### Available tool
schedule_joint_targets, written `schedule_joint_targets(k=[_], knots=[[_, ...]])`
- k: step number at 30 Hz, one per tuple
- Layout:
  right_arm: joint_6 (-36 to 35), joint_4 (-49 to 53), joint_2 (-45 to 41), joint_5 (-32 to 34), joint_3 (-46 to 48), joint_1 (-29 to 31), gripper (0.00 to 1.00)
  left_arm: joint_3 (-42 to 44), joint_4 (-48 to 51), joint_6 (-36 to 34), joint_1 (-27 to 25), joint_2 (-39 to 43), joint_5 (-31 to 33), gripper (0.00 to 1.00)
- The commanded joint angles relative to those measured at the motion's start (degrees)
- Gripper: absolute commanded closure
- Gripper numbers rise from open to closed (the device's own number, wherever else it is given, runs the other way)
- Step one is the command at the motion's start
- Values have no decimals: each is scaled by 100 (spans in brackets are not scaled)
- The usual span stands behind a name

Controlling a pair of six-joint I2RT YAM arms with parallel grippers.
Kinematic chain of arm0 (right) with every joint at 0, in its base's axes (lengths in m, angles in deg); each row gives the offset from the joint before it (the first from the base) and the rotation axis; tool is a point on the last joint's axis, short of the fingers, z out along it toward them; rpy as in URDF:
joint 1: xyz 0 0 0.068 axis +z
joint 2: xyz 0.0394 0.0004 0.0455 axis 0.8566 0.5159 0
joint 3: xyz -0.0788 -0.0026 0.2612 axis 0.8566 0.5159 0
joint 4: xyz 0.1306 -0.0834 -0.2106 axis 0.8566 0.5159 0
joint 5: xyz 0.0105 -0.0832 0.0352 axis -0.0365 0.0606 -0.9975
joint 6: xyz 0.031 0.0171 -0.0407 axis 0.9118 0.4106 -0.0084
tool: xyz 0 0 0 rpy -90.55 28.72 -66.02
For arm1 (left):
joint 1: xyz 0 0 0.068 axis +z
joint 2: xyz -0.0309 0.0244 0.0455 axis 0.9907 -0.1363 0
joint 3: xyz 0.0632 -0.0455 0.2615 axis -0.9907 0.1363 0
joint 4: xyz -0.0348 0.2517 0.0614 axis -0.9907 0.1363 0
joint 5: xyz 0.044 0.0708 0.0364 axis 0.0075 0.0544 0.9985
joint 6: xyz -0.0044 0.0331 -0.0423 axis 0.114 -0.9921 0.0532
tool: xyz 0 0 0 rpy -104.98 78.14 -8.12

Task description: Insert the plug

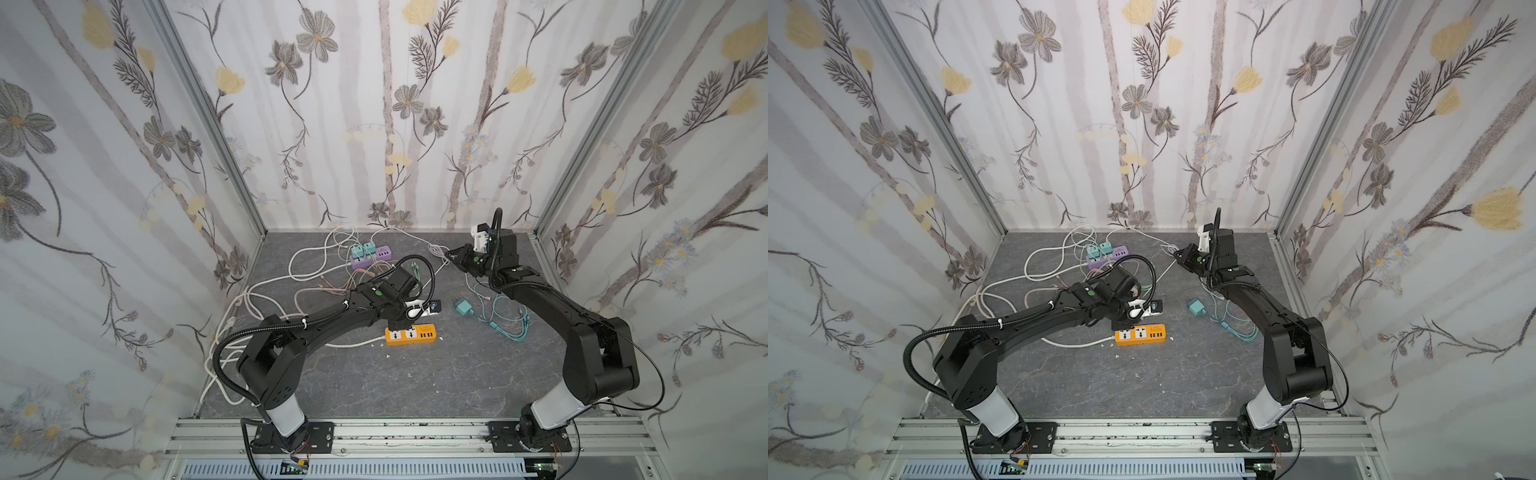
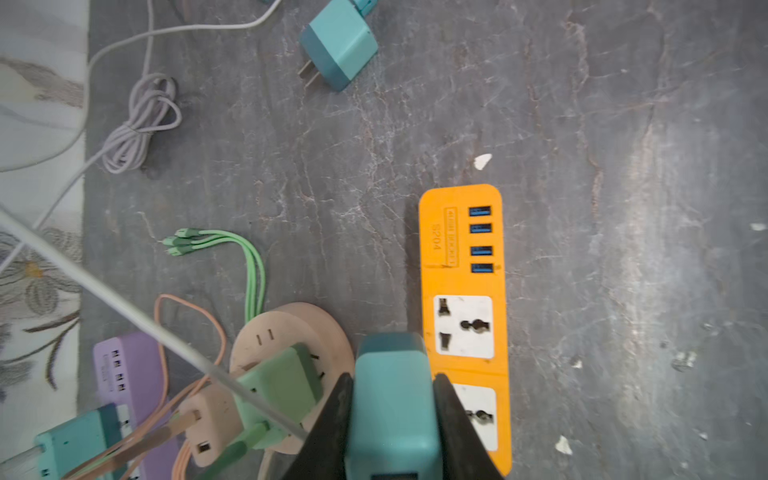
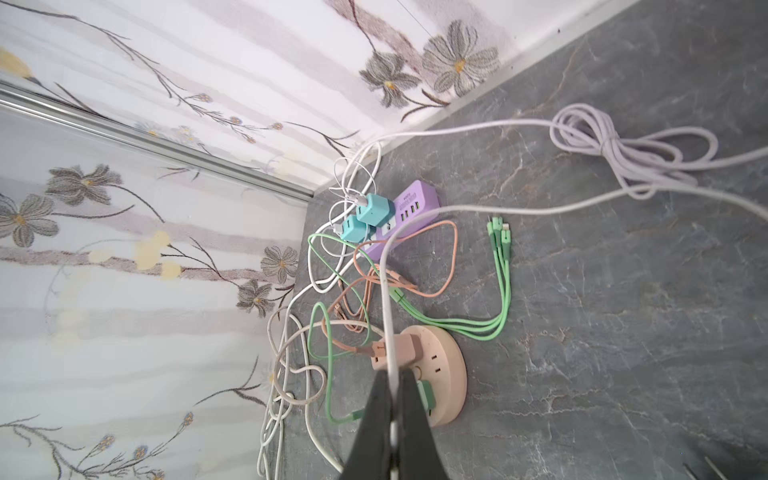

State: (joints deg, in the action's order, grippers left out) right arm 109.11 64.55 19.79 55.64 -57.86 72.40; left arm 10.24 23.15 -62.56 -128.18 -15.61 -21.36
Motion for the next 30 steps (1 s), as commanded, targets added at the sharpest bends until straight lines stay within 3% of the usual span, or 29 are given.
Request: schedule_joint_targets(k=[1,9,12,17,19,24,30], knots=[[-177,-527,16,722,-392,-251,100,-10,1104,-134,-8,-173,403,100],[-136,-394,121,385,-686,-398,100,-420,2194,-118,117,-445,569,100],[-127,-222,322,320,-649,-396,100,-475,2225,-32,185,-207,280,100],[-38,-342,646,181,-441,-257,100,111,919,111,297,943,-1404,100],[-94,-289,702,225,-377,-133,100,307,435,239,367,1235,-1785,100],[-145,-103,764,342,-121,111,100,623,-171,444,567,1616,-2125,100],[-228,307,610,936,457,174,100,1127,-1173,871,831,2210,-2430,100]])
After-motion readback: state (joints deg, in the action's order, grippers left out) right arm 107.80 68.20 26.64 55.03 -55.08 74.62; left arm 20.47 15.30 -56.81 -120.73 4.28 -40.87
